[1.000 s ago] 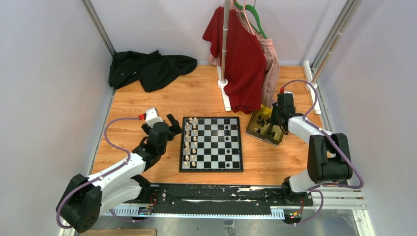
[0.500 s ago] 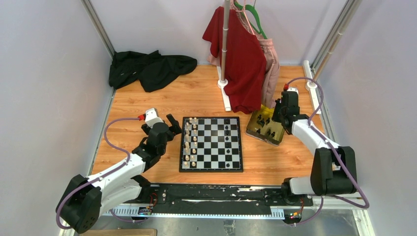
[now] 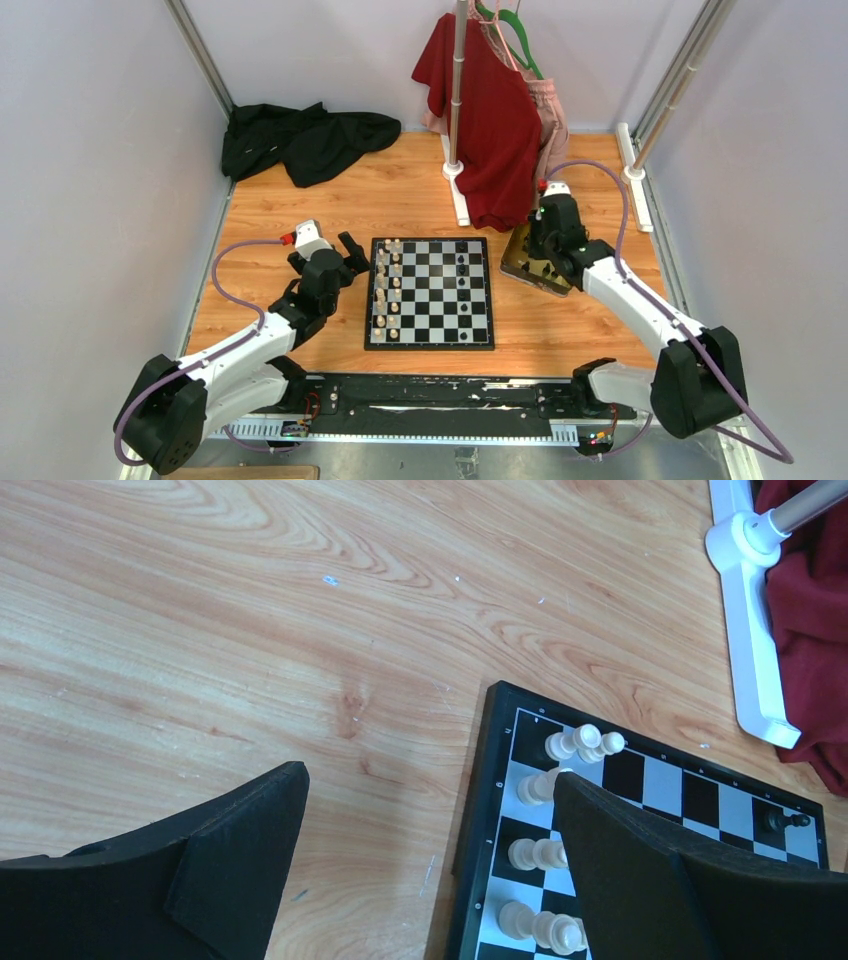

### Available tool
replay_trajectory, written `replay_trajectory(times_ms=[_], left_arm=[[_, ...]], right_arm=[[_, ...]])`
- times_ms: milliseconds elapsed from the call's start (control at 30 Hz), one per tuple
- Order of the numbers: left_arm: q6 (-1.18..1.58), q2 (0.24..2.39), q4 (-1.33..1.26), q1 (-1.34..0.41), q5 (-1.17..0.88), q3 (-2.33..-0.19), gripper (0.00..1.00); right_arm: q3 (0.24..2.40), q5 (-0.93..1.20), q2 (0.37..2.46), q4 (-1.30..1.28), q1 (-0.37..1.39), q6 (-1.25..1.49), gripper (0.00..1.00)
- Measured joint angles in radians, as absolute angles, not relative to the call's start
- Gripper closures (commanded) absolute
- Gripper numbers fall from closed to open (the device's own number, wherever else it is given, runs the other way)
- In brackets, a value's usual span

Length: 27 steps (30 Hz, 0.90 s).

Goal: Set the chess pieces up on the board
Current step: Place the chess piece on the chessboard.

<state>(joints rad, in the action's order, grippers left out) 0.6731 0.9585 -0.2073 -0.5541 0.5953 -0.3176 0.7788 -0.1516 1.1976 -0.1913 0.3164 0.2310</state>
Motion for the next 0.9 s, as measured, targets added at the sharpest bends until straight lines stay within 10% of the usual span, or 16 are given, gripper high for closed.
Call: replay_trajectory(times_ms=[900], left_arm=[[0.685, 0.949, -0.208, -0.554, 0.595, -0.305, 0.00]], right_arm=[[0.810, -0.227, 1.242, -0.321, 0.796, 0.250, 1.00]])
